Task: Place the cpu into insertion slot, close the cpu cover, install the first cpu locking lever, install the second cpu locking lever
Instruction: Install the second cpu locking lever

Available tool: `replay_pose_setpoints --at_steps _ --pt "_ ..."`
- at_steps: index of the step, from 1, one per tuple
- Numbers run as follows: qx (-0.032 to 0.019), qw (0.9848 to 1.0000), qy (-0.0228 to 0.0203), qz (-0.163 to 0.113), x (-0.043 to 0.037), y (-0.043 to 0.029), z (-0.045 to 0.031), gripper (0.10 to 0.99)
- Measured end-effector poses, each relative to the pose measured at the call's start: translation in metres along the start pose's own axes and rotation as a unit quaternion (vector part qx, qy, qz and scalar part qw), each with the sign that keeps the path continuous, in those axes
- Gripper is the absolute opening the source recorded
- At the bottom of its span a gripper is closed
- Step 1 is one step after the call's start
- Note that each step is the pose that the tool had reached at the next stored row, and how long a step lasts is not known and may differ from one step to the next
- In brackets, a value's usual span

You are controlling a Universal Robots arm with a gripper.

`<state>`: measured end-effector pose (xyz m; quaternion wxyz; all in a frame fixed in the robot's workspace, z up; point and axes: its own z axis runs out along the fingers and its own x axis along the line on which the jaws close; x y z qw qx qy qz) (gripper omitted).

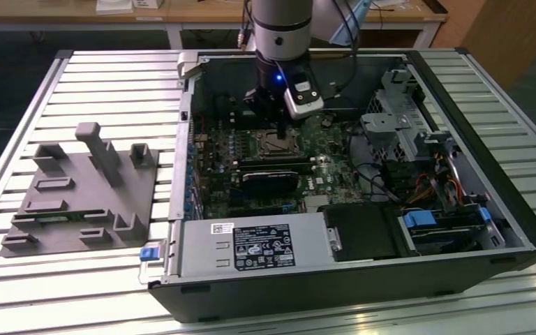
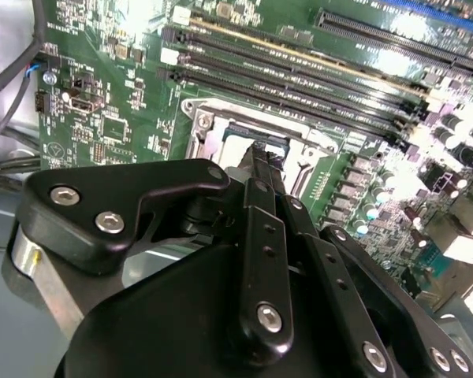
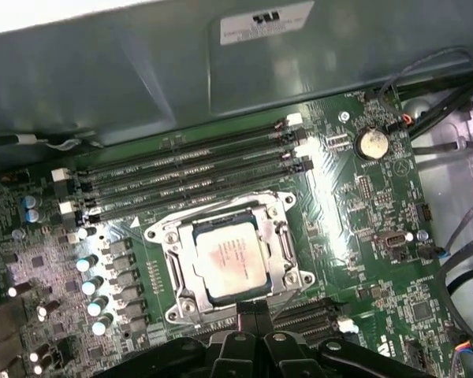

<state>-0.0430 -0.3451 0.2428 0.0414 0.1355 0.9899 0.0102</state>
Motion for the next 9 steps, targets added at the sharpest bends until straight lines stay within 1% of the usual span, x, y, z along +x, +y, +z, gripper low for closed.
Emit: replay_pose_setpoints --at_steps 9 --pt "0.0 1.0 0.0 0.0 -0.004 -0.0117 -0.0001 0.106"
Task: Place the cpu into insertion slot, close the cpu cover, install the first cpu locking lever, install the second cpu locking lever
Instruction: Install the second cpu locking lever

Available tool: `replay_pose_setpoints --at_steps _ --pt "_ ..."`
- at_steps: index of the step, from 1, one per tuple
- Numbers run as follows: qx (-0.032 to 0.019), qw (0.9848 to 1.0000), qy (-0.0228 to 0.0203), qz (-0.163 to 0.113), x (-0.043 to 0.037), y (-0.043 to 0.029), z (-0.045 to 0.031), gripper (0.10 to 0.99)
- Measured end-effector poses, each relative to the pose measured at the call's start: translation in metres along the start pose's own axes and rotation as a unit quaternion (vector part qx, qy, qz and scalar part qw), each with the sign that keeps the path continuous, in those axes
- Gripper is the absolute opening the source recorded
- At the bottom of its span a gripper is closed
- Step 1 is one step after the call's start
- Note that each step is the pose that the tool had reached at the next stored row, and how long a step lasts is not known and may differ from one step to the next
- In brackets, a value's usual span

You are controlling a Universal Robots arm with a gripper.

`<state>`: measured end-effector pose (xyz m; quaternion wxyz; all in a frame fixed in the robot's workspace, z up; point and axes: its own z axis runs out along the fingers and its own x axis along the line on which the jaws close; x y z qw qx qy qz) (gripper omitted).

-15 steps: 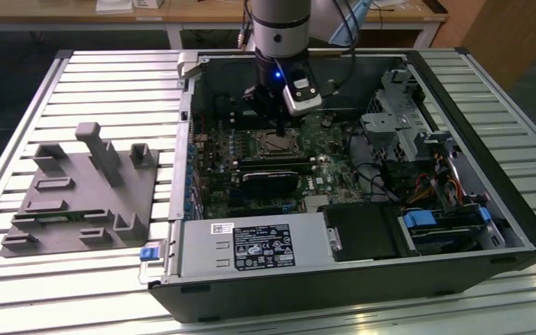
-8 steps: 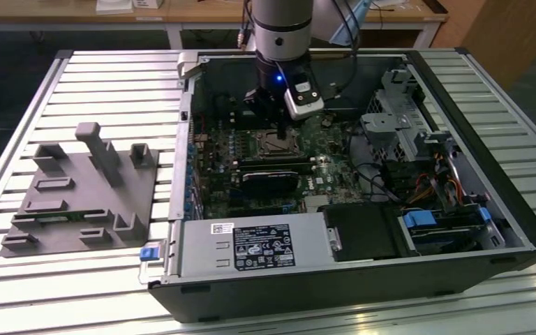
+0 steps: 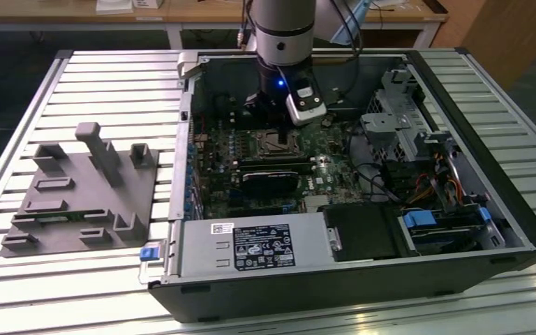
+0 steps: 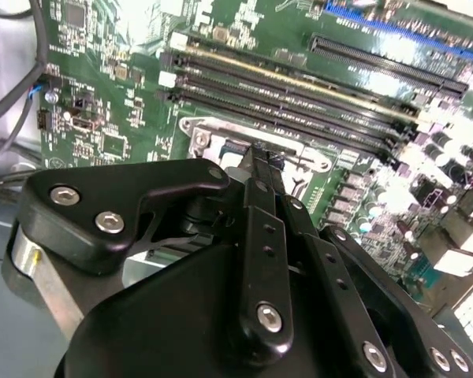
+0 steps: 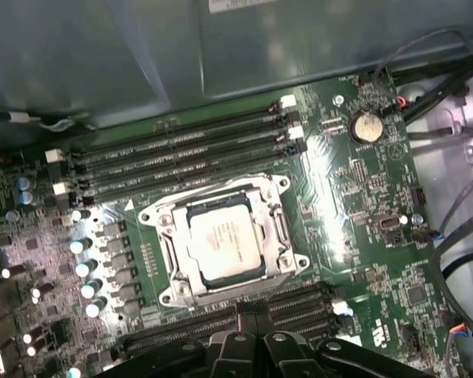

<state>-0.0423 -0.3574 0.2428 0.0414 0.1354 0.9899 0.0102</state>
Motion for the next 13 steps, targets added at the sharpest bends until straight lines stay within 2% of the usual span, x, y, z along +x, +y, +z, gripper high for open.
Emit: replay_pose_setpoints --at_steps 5,13 --pt "-0.0002 1.0 0.0001 -0.004 -0.0012 -0.0046 0.0006 0.106" --pt "-0.0028 0.9994 0.0011 -0.035 -0.0012 -0.0074 0.0034 0.106"
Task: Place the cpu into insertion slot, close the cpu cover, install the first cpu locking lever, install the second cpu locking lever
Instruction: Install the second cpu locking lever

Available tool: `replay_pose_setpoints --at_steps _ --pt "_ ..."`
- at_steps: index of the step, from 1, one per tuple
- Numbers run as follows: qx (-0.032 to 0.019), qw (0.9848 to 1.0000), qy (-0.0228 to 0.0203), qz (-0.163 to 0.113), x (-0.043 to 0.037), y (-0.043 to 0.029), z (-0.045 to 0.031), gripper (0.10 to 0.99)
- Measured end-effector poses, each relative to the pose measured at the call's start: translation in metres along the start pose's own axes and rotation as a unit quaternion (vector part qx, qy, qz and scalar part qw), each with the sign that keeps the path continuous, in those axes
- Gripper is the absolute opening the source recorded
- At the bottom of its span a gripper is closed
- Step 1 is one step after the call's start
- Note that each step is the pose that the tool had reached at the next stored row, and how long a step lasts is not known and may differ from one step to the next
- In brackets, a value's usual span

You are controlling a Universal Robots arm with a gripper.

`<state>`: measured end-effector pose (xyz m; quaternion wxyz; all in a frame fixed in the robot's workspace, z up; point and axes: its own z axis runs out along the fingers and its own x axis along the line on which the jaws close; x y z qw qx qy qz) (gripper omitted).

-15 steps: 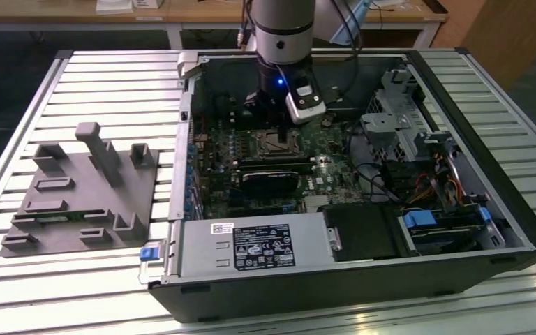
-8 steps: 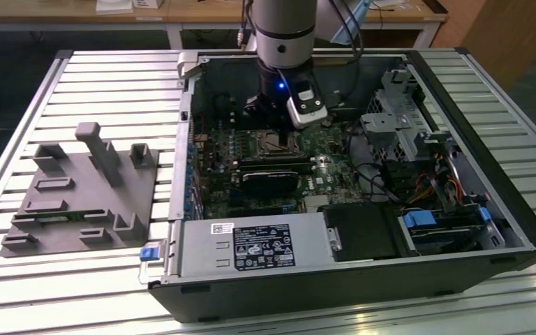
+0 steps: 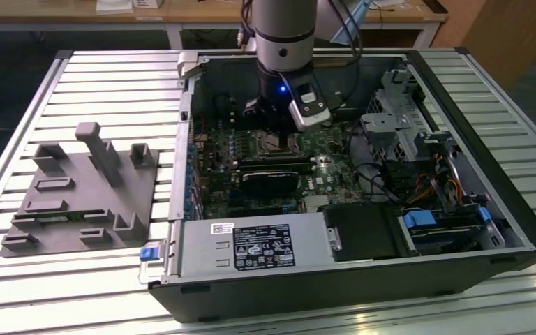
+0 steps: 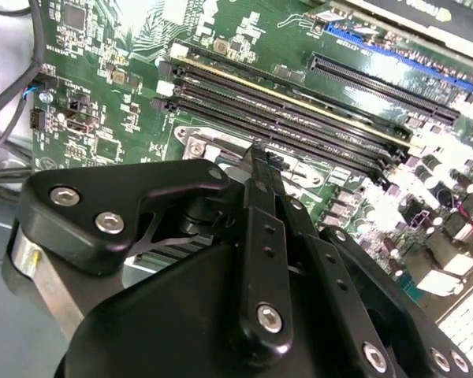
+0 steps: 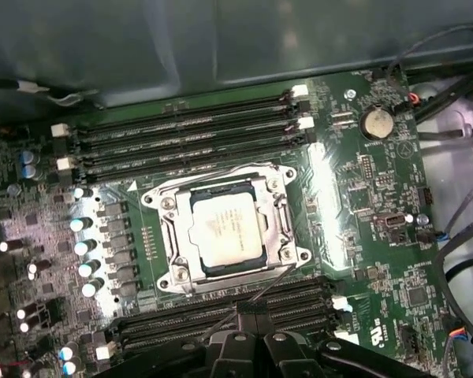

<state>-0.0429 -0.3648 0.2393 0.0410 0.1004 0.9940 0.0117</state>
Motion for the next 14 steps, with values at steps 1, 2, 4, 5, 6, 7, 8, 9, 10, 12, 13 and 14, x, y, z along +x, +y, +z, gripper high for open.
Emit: replay_pose_setpoints --at_steps 1,2,4,5,6,7,8,9,10,12,13,14 --pt "-0.0003 1.0 0.0001 -0.004 0.0005 -0.0003 0.0004 0.106" --pt "-0.0006 1.0 0.0003 -0.008 0.0012 -0.0005 0.0008 0.106" --pt "-0.0012 0.9999 0.0005 -0.016 0.003 -0.001 0.0018 0.106" --pt "-0.0015 0.9998 0.0006 -0.02 0.0041 -0.0012 0.0023 0.106" --pt "-0.0018 0.9997 0.0007 -0.023 0.0053 -0.0015 0.0029 0.106" --pt "-0.002 0.9996 0.0008 -0.027 0.0066 -0.0018 0.0035 0.106" --pt "-0.0023 0.9996 0.001 -0.03 0.0079 -0.0021 0.0041 0.106" --pt "-0.0026 0.9995 0.0011 -0.033 0.0093 -0.0024 0.0045 0.106" --pt "-0.0028 0.9994 0.0012 -0.036 0.0109 -0.0027 0.005 0.106" --pt "-0.0033 0.9992 0.0013 -0.04 0.014 -0.0035 0.0059 0.106" --pt "-0.0035 0.9991 0.0013 -0.042 0.0156 -0.0038 0.0063 0.106" --pt "-0.0036 0.999 0.0014 -0.044 0.0173 -0.0042 0.0067 0.106"
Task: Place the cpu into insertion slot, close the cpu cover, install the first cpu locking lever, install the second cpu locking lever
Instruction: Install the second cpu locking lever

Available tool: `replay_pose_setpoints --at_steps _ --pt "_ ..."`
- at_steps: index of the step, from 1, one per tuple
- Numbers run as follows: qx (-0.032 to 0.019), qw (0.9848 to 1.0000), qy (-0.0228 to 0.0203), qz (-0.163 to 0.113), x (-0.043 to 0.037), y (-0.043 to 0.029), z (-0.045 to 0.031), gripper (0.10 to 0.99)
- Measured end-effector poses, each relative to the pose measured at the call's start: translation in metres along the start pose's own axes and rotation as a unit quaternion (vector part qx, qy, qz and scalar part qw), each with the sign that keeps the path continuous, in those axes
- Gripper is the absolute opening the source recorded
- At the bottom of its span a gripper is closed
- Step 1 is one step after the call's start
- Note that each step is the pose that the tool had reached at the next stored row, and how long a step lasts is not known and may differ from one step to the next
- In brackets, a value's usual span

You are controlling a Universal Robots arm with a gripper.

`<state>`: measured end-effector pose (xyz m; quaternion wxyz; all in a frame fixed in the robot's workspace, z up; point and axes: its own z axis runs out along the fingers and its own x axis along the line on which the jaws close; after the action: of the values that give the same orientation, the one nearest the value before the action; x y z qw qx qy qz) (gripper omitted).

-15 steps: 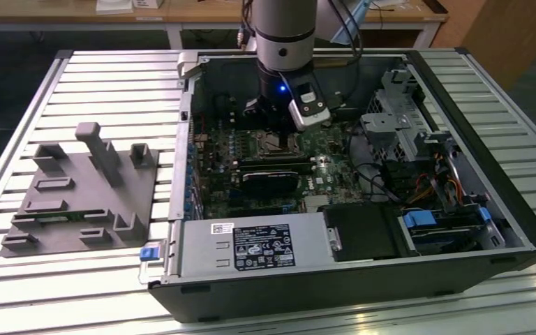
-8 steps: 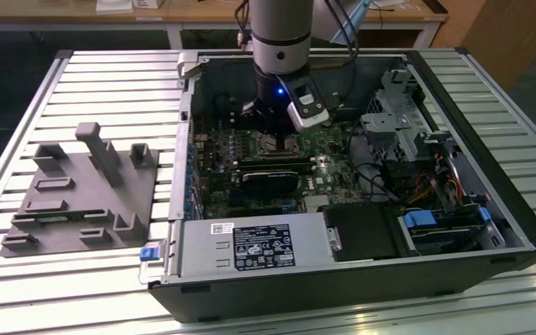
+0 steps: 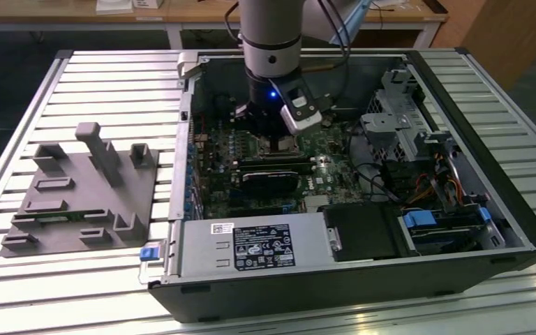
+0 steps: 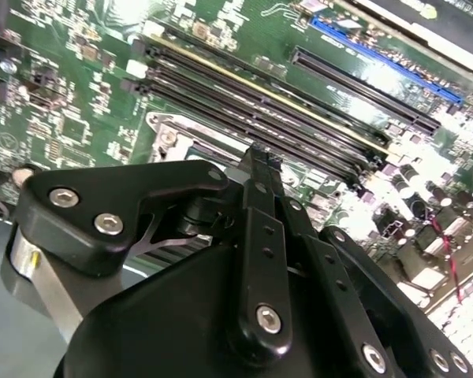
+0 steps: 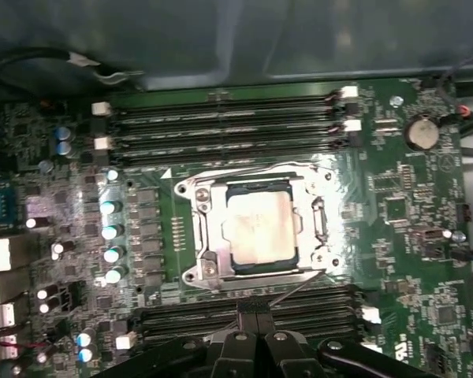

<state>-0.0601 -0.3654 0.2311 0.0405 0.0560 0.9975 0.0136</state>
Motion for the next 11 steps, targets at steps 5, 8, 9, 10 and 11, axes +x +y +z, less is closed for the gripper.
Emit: replay_pose_setpoints --at_steps 5,8,9,10,11 --pt "-0.0008 1.0 0.0004 -0.009 0.0044 -0.0017 0.0027 0.106" --pt "-0.0008 1.0 0.0005 -0.01 0.0045 -0.0018 0.003 0.106" --pt "-0.0008 1.0 0.0005 -0.01 0.0045 -0.0018 0.003 0.106" --pt "-0.0008 1.0 0.0004 -0.01 0.0045 -0.0018 0.0031 0.106" --pt "-0.0009 1.0 0.0004 -0.01 0.0045 -0.0019 0.0031 0.106"
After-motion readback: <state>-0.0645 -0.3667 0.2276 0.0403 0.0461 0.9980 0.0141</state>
